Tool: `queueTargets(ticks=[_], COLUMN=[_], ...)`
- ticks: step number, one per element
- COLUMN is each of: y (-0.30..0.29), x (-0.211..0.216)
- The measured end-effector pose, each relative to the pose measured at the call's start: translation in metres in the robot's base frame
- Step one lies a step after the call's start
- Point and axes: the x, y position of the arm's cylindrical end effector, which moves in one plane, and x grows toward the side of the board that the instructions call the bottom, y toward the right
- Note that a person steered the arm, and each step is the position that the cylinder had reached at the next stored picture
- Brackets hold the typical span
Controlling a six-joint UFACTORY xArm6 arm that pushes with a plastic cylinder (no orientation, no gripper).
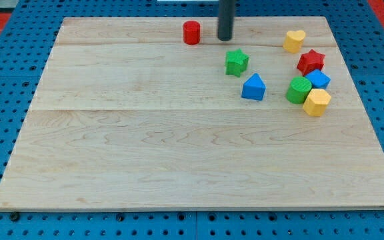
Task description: Slide the green star to the center
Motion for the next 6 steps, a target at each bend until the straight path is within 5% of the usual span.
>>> queueTargets(ticks=[1,4,6], y=[0.033,-0.264,-0.258], x=[-0.009,-0.021,-0.021])
